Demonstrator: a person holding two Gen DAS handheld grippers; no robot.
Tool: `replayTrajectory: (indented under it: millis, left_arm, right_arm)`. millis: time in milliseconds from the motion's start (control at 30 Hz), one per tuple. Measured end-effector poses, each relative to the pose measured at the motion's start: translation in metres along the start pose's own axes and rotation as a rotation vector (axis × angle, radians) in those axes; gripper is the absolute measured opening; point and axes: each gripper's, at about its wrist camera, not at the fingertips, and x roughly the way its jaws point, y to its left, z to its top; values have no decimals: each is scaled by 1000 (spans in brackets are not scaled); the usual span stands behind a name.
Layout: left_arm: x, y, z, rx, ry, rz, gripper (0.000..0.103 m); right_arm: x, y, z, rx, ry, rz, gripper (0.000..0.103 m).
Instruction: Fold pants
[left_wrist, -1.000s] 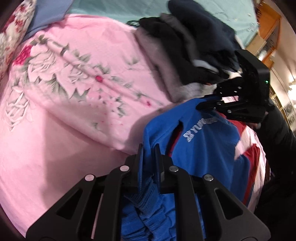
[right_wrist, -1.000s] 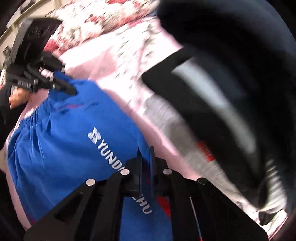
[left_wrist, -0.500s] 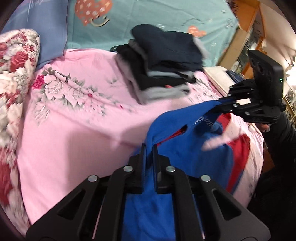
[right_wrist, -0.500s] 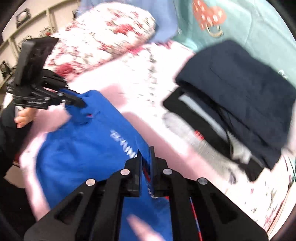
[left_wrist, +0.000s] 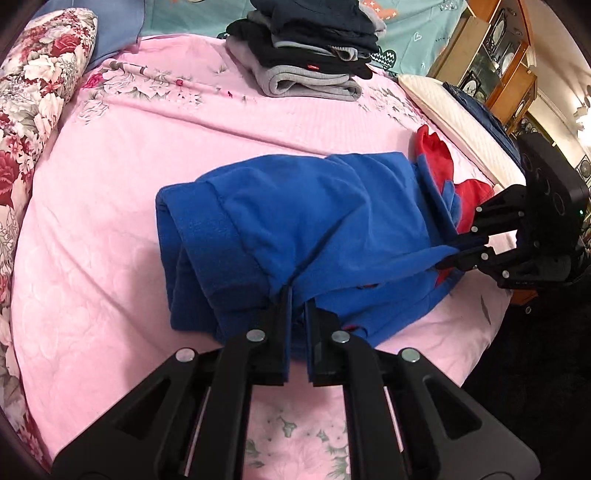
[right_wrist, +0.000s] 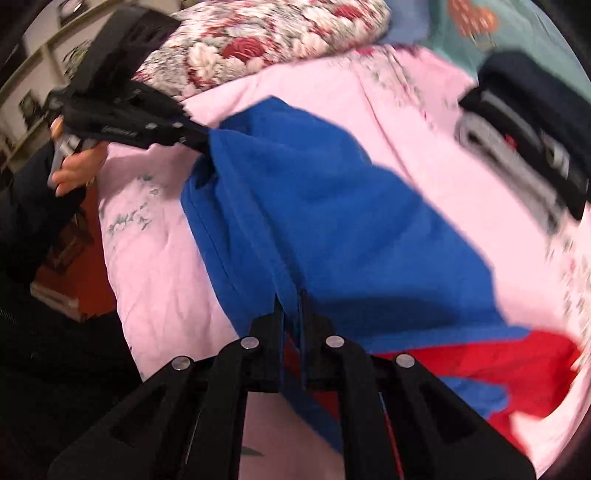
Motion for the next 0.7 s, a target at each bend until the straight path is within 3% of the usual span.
replayTrajectory:
  millis: [67, 200, 300, 367, 433, 533, 600, 633, 700]
  left_arm:
    - [-2, -1, -3, 8, 3, -3, 7]
    - [-9, 5, -6, -30, 9, -35, 24]
    - [-30, 0, -10, -45, -63, 24, 79]
    - [-49, -7, -14, -42, -132, 2, 79]
    - [-69, -13, -17, -74, -213, -24, 80]
    - [-83, -25, -11, -138, -308, -44, 80]
    - [-79, -28, 0, -219, -339, -33, 80]
    - [-72, -28, 8, -277, -336, -62, 80]
    - [-53, -27, 21, -370, -320, -102, 77]
  right_arm:
    - [4, 3, -4, 36, -13, 14, 6]
    - [10, 13, -7, 48, -18, 12, 7]
    - [18, 22, -2, 10, 9, -6, 16]
    - [12, 24, 2, 8, 6, 30, 30]
    - [-7, 25, 5, 18, -51, 93, 40]
    - [-28, 17, 10, 65, -151, 122, 41]
    - [-26, 13, 16, 94, -183, 71, 26]
    - [-19, 12, 20, 106, -173, 63, 8]
    - [3, 10, 25, 141, -127, 45, 3]
